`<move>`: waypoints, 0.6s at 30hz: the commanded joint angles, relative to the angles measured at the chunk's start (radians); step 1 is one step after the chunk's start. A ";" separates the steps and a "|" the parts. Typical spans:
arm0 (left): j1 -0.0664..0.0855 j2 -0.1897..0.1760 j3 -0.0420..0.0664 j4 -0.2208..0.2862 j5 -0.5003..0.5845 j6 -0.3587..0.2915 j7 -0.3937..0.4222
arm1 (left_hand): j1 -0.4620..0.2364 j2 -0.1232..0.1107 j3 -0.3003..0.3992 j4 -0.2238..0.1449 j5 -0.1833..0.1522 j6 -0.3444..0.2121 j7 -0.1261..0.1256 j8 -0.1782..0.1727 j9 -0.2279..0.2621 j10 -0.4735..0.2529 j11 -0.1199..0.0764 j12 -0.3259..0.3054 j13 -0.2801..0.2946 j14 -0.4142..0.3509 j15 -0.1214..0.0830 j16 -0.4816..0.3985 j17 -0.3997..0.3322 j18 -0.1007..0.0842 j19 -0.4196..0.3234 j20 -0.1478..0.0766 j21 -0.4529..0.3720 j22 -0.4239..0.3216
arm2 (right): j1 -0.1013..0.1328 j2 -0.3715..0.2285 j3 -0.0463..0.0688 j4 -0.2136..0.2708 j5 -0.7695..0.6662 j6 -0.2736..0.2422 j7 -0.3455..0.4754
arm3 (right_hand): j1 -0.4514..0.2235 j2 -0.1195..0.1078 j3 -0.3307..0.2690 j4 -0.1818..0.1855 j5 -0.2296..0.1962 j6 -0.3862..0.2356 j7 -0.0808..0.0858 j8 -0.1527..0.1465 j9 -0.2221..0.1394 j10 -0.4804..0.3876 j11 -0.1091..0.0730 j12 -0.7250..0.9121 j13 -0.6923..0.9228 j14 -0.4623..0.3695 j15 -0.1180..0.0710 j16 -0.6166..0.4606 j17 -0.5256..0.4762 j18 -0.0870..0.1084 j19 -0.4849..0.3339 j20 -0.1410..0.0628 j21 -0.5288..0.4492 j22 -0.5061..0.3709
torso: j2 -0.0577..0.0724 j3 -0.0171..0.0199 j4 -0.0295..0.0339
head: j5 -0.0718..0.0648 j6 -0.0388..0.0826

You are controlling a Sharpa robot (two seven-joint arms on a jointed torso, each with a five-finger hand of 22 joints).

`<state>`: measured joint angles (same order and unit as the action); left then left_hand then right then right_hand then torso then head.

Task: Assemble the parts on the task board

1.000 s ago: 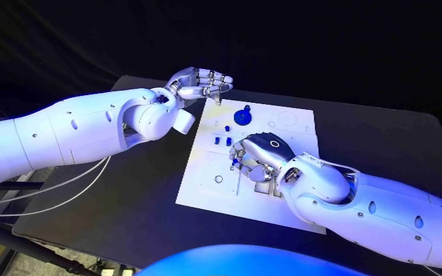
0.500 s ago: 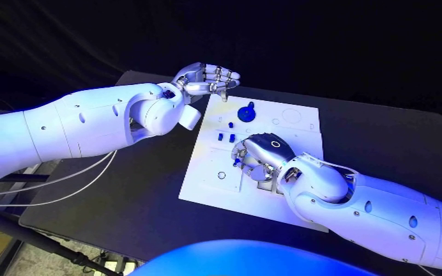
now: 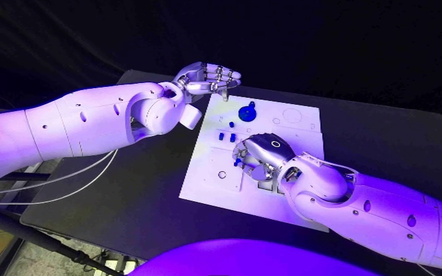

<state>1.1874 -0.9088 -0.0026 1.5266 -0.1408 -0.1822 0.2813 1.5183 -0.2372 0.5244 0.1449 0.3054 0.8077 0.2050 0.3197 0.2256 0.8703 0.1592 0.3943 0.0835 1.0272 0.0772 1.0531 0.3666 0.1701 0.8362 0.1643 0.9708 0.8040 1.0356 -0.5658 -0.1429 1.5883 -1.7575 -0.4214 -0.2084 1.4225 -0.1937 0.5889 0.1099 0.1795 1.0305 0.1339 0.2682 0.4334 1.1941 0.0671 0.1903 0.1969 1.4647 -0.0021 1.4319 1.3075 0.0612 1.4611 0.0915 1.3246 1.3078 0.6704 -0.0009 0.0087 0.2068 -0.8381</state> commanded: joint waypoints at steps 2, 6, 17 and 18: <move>0.001 0.001 0.001 0.004 0.005 0.005 0.009 | -0.001 -0.007 0.001 -0.005 0.001 -0.008 0.020 -0.006 -0.001 -0.007 0.001 0.006 -0.001 -0.008 -0.002 -0.004 -0.001 0.014 -0.006 0.001 -0.006 0.001 | -0.001 0.006 -0.001 -0.008 -0.016 0.032 0.001 | -0.009 -0.003 -0.001 -0.006 0.006 0.008 0.002 0.003 0.001 0.002 -0.001 -0.003 0.000 0.054 -0.008 0.004 0.014 -0.015 0.023 0.001 0.004 0.192 | 0.000 -0.0001 0.0001 | 0.001 -0.001; 0.001 0.001 0.001 0.004 0.005 0.005 0.007 | -0.001 -0.007 0.001 -0.005 0.001 -0.008 0.020 -0.006 -0.001 -0.007 0.001 0.006 -0.001 -0.008 -0.002 -0.004 -0.001 0.014 -0.006 0.001 -0.006 0.001 | -0.001 0.009 -0.002 -0.011 -0.020 0.045 -0.001 | -0.010 -0.003 -0.001 -0.006 0.005 0.008 0.002 0.002 0.001 0.002 0.000 -0.004 0.000 0.054 -0.008 0.004 0.013 -0.015 0.023 0.001 0.003 0.193 | 0.000 -0.0003 -0.0003 | 0.002 -0.003; 0.001 0.000 0.001 0.001 0.005 0.003 0.006 | -0.001 -0.007 0.002 -0.007 0.001 -0.009 0.020 -0.006 -0.002 -0.009 0.001 0.007 -0.002 -0.008 -0.002 -0.005 -0.002 0.014 -0.006 0.001 -0.006 0.001 | -0.001 0.010 -0.004 -0.008 -0.024 0.076 -0.002 | -0.039 -0.013 -0.006 0.000 -0.005 -0.014 0.010 -0.013 -0.004 -0.017 0.009 -0.025 -0.006 0.052 0.000 0.002 0.008 -0.015 0.020 0.005 -0.002 0.194 | 0.000 -0.0004 -0.0018 | 0.000 -0.003; 0.001 0.000 0.001 0.001 0.005 0.003 0.005 | -0.001 -0.007 0.002 -0.007 0.001 -0.009 0.020 -0.006 -0.002 -0.009 0.001 0.007 -0.002 -0.008 -0.002 -0.005 -0.002 0.014 -0.006 0.001 -0.006 0.001 | -0.001 0.010 -0.005 -0.008 -0.023 0.077 -0.002 | -0.044 -0.016 -0.007 0.001 -0.003 -0.017 0.012 -0.015 -0.005 -0.022 0.011 -0.029 -0.008 0.052 0.001 0.001 0.007 -0.014 0.019 0.006 -0.005 0.194 | 0.000 -0.0004 -0.0018 | 0.000 -0.003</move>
<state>1.1875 -0.9103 -0.0026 1.5262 -0.1408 -0.1822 0.2801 1.5183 -0.2372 0.5244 0.1449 0.3054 0.8054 0.2074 0.3197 0.2256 0.8703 0.1592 0.3943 0.0836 1.0272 0.0772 1.0531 0.3655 0.1701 0.8363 0.1644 0.9708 0.8040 1.0381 -0.5551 -0.1441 1.5825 -1.7665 -0.3925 -0.2076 1.3845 -0.2104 0.5853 0.1082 0.1798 1.0198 0.1485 0.2566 0.4325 1.1769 0.0791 0.1627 0.1892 1.4647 -0.0021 1.4319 1.3074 0.0614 1.4648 0.0952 1.3245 1.3075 0.6703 -0.0011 0.0075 0.2073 -0.8414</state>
